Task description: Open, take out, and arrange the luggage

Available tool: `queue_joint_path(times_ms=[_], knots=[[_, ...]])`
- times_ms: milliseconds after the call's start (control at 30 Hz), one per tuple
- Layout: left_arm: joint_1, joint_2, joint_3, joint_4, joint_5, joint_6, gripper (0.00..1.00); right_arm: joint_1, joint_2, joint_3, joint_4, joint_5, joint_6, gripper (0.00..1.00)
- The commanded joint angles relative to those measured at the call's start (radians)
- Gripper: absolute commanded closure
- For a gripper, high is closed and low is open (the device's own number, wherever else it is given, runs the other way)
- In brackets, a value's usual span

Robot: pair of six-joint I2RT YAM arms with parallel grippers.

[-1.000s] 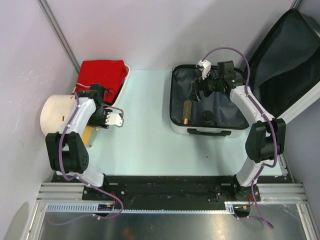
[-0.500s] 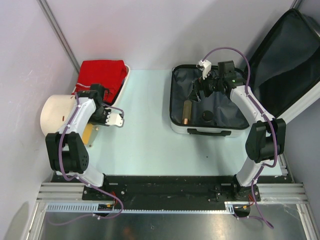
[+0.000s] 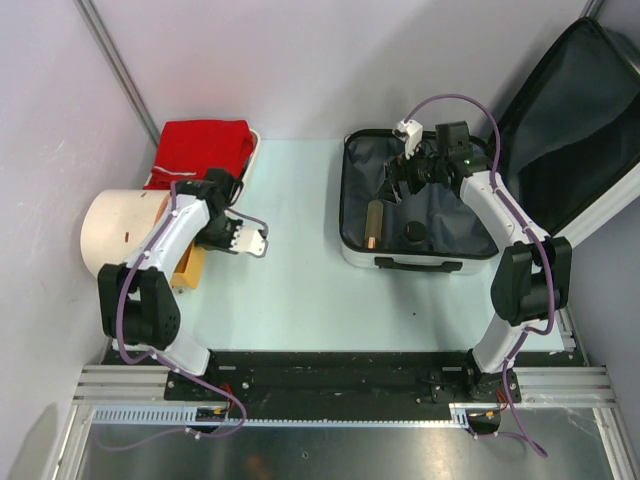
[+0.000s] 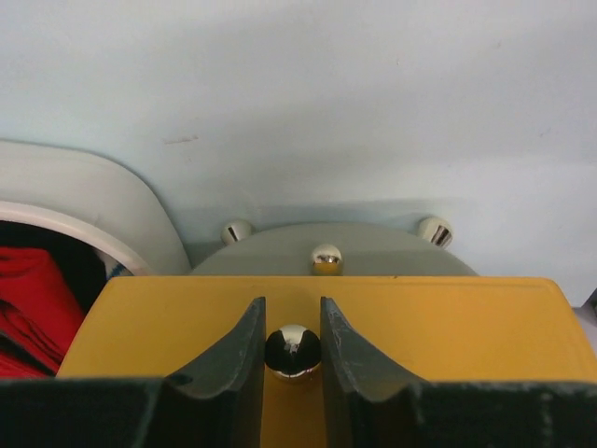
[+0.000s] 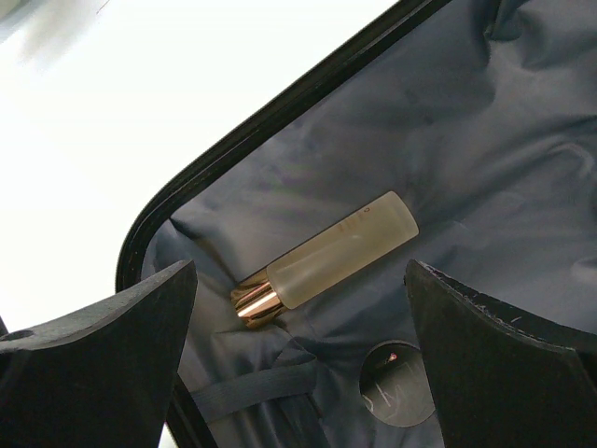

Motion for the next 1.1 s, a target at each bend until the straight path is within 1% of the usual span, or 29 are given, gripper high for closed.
queue_joint_path(times_ms=[0,167,233,267,300,333,367,433,467,567,633,667,700,767,800,867,900,933,1000,1033,1067], knots=[[-0.067,-0.019,0.069,0.031,0.120,-0.014,0.91,-0.003,-0.025,0.017,0.021,-0.016,0.010,0.02],[-0.119,-0.005,0.083,0.031,0.130,-0.055,0.93,-0.003,-0.025,0.020,0.018,-0.016,0.010,0.02],[-0.131,0.003,0.082,0.031,0.132,-0.062,0.91,-0.005,-0.022,0.019,0.016,-0.016,0.009,0.02],[-0.133,0.004,0.083,0.033,0.129,-0.071,0.77,-0.006,-0.024,0.019,0.015,-0.016,0.009,0.02],[-0.134,0.007,0.086,0.031,0.126,-0.079,0.68,-0.005,-0.024,0.017,0.015,-0.016,0.009,0.02],[-0.137,0.009,0.088,0.033,0.126,-0.085,0.55,-0.005,-0.025,0.017,0.013,-0.016,0.009,0.02],[-0.139,0.009,0.094,0.033,0.130,-0.098,0.36,-0.006,-0.024,0.016,0.012,-0.016,0.007,0.02],[-0.142,0.006,0.121,0.031,0.147,-0.120,0.24,-0.008,-0.021,0.016,0.009,-0.010,0.004,0.02],[-0.142,0.004,0.137,0.031,0.172,-0.140,0.04,-0.008,-0.021,0.013,0.010,-0.007,0.003,0.02],[-0.154,-0.005,0.206,0.030,0.224,-0.177,0.00,-0.020,-0.010,0.008,0.004,0.010,-0.005,0.02],[-0.168,-0.006,0.273,0.030,0.248,-0.201,0.00,-0.026,0.010,0.006,-0.029,0.036,-0.051,0.02],[-0.171,-0.011,0.295,0.030,0.279,-0.224,0.00,-0.028,0.013,0.006,-0.048,0.044,-0.091,0.03],[-0.180,-0.013,0.340,0.030,0.297,-0.238,0.00,-0.026,0.027,0.000,-0.065,0.084,-0.156,0.03],[-0.190,-0.010,0.385,0.031,0.325,-0.290,0.00,-0.023,0.053,0.006,-0.114,0.134,-0.186,0.03],[-0.200,0.004,0.435,0.033,0.348,-0.316,0.00,-0.025,0.066,0.013,-0.126,0.150,-0.168,0.05],[-0.203,0.029,0.500,0.034,0.376,-0.422,0.00,-0.020,0.106,0.031,-0.145,0.159,-0.129,0.08],[-0.203,0.059,0.572,0.034,0.400,-0.466,0.00,-0.007,0.114,0.031,-0.120,0.174,-0.075,0.10],[-0.203,0.079,0.610,0.036,0.406,-0.561,0.00,0.004,0.131,0.030,-0.105,0.181,-0.045,0.11],[-0.200,0.110,0.713,0.037,0.419,-0.655,0.00,0.030,0.149,0.025,-0.070,0.208,0.031,0.12],[-0.200,0.134,0.744,0.037,0.431,-0.743,0.00,0.035,0.160,0.023,-0.044,0.217,0.115,0.13],[-0.199,0.144,0.791,0.037,0.442,-0.784,0.00,0.041,0.186,0.023,-0.040,0.219,0.150,0.13]])
